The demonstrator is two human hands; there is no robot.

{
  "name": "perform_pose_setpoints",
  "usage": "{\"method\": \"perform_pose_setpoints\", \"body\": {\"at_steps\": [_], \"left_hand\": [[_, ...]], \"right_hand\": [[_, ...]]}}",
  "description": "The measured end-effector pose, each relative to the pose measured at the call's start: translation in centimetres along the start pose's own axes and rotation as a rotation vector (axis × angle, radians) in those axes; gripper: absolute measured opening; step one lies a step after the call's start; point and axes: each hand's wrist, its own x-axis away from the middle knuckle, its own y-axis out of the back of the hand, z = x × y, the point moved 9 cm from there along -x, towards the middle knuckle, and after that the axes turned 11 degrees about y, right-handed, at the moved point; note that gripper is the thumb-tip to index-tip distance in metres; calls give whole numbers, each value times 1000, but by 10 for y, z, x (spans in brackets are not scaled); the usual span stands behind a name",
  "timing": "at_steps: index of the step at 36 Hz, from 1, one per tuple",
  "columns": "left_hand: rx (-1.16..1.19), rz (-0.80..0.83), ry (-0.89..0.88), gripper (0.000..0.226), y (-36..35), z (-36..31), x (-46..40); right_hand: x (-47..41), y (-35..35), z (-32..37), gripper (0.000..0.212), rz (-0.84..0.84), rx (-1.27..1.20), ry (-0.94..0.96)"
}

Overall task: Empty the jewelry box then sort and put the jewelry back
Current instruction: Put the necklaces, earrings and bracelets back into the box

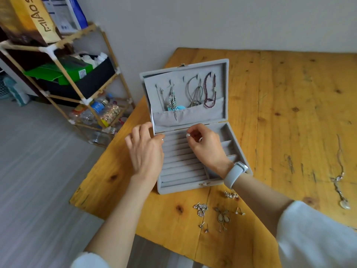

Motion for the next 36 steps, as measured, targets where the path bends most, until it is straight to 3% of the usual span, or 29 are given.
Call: {"method": "perform_pose_setpoints", "body": {"at_steps": [13,17,24,36], "left_hand": [[73,15,116,17,-9,10,-1],[100,63,87,28,-12,8,6],[205,-5,120,30,-3,17,22],[30,-6,93,33,-3,12,21]], "right_hand": [[-15,-25,10,9,63,128,108],[-19,-35,15,12,132,209,141],[-25,-52,25,13,213,376,252],[-21,-58,29,7,189,474,335]]}}
